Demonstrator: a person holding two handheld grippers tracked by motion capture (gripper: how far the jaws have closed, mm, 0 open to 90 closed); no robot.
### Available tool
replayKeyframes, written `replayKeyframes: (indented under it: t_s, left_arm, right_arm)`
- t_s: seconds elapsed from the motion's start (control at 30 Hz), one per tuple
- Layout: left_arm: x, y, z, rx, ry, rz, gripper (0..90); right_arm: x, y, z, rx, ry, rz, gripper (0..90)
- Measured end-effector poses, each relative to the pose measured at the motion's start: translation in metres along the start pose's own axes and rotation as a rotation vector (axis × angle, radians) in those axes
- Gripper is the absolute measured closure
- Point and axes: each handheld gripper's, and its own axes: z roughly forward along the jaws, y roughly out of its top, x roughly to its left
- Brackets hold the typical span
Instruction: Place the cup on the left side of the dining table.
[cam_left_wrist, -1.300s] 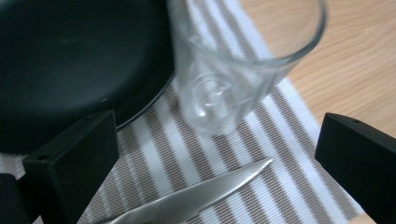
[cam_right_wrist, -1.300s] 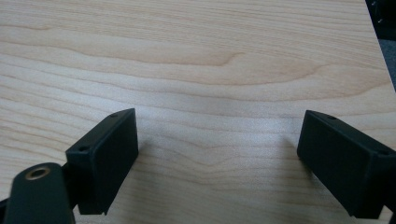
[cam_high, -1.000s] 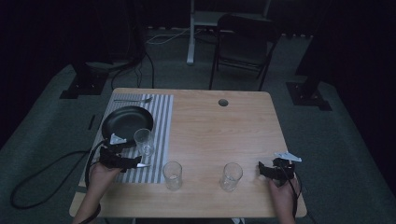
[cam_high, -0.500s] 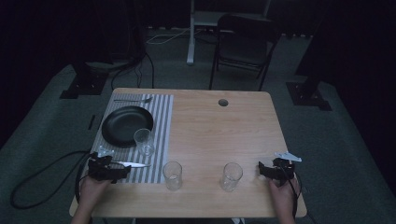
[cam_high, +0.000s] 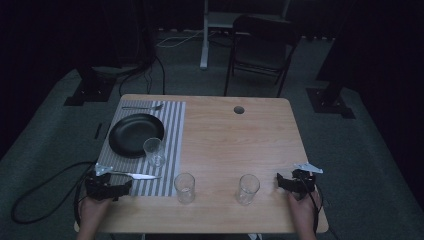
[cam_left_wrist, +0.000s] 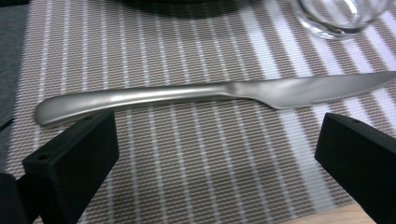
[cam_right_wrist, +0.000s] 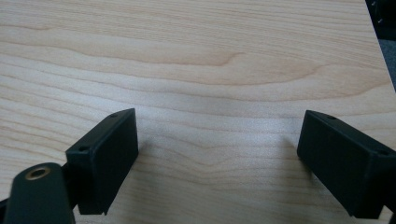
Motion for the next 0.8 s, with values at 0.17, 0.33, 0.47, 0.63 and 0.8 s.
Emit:
replayKeyframes:
  t_s: [0.17,0.33,0.47,0.63,0.8]
  left_arm:
    - [0.005,-0.007,0.003,0.015,0.035,-0.005,0.2]
    - [0.01,-0.016,0.005,0.018,0.057,-0.013,0.2]
    - [0.013,-0.019,0.003,-0.004,0.071,-0.034,0.2]
    - [0.015,-0.021,0.004,-0.025,0.078,-0.051,0.2]
    - [0.013,-0.023,0.005,-0.032,0.097,-0.04,0.2]
  right_arm:
    - [0.0,0.0,0.0,0.0,0.0,0.0,12.0]
    - [0.0,0.0,0.0,0.0,0.0,0.0,12.0]
    - [0.0,0.0,0.0,0.0,0.0,0.0,12.0]
    - [0.0,0.0,0.0,0.0,0.0,0.0,12.0]
    - [0.0,0.0,0.0,0.0,0.0,-0.001,12.0]
